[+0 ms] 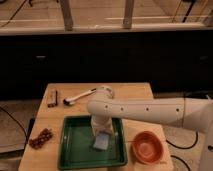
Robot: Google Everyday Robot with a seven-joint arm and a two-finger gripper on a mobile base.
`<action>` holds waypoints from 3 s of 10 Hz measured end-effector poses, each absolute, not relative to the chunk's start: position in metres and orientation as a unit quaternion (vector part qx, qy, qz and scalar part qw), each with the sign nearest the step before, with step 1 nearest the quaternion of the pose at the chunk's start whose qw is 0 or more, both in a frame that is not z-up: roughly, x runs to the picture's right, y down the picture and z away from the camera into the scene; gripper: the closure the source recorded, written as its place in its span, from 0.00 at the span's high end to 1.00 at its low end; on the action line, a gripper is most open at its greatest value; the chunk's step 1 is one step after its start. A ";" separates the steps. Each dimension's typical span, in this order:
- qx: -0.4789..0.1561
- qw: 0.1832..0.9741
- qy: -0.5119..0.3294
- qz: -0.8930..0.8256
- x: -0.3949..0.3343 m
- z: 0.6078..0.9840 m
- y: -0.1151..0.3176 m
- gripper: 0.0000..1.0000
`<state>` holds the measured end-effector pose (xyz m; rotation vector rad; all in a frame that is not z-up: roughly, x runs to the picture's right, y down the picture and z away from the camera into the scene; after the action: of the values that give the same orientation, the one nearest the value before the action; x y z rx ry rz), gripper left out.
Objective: Place sponge in tray
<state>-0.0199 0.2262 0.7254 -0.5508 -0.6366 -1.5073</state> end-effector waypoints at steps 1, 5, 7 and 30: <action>-0.242 0.648 -0.281 -0.665 -0.020 0.725 0.226 0.04; -0.240 0.645 -0.282 -0.668 -0.021 0.725 0.226 0.05; -0.240 0.642 -0.284 -0.670 -0.021 0.724 0.226 0.05; -0.244 0.627 -0.291 -0.680 -0.025 0.726 0.222 0.80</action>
<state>-0.0252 0.2217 0.7263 -0.5592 -0.6681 -1.5585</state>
